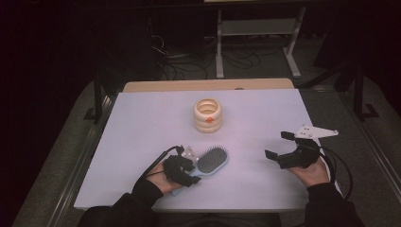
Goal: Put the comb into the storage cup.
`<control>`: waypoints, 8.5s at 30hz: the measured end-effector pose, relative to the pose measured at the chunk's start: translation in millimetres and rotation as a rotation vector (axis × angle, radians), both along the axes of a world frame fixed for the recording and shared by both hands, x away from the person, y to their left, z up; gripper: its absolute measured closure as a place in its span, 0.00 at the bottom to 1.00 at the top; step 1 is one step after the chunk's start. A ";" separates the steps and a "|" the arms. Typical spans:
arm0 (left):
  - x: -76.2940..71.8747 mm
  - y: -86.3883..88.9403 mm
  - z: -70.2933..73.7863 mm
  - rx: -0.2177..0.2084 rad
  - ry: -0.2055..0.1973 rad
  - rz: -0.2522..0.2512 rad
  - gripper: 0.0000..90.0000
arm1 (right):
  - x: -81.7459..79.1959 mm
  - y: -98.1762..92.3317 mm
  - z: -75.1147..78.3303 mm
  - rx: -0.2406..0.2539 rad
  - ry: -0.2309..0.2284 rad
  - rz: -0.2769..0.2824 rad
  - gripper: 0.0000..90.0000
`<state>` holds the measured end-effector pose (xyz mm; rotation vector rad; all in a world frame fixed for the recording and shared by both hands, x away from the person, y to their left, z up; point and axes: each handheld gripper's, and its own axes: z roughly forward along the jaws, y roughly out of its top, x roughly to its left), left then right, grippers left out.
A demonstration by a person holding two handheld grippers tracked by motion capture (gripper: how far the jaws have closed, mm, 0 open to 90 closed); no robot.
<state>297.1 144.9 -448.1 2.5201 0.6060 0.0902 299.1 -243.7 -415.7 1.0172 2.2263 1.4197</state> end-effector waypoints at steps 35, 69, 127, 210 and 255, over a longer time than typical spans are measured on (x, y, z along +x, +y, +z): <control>6.9 2.3 0.4 -0.006 -0.014 0.046 0.78 | -0.1 0.3 0.3 0.001 -0.001 0.005 0.00; 4.0 30.0 61.7 -0.143 -0.161 0.082 0.78 | 0.1 0.5 -0.3 -0.002 0.003 0.002 0.00; 27.8 21.3 148.5 -0.290 -0.393 0.105 0.78 | 26.7 50.5 77.0 -0.016 0.014 0.161 0.00; 53.8 1.1 117.9 -0.486 -0.448 0.135 0.78 | 111.8 132.2 145.6 0.351 0.304 0.195 0.57; 64.9 55.4 122.2 -0.593 -0.348 0.226 0.00 | 107.6 101.8 225.2 0.283 0.053 0.046 0.61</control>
